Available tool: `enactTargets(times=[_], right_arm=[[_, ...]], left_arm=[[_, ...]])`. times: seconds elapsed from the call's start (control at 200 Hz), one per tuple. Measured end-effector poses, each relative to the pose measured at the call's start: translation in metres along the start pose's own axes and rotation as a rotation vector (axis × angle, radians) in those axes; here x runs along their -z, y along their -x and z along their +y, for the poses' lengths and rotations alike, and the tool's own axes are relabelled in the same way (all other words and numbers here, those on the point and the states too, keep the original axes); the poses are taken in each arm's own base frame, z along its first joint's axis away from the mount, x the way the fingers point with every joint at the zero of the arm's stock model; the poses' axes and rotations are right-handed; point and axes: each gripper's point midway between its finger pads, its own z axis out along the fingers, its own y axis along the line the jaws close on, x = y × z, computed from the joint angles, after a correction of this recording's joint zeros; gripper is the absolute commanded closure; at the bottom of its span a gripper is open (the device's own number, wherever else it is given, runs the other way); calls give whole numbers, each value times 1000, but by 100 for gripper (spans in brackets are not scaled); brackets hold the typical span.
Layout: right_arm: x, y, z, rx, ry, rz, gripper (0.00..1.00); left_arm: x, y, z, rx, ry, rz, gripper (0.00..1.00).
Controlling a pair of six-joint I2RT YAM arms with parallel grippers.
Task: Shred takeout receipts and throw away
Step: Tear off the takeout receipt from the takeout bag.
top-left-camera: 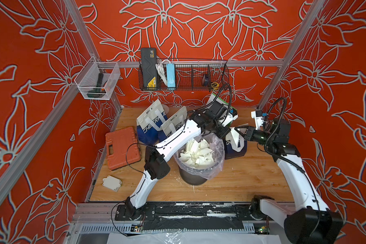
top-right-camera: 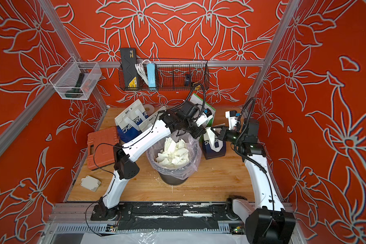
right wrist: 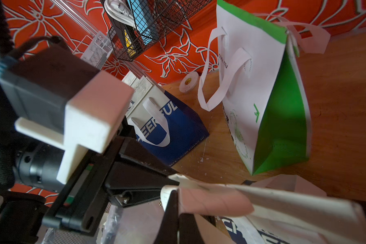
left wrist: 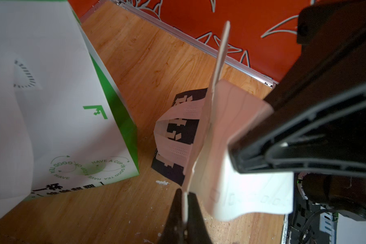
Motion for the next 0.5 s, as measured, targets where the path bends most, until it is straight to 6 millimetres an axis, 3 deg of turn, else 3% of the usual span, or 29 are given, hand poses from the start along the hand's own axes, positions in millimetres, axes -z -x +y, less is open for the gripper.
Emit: enactTargets(times=[0.5], right_arm=[[7,28,9,-107,47,-128,100]], left_arm=[[7,20,4,-70,39,-74,100]])
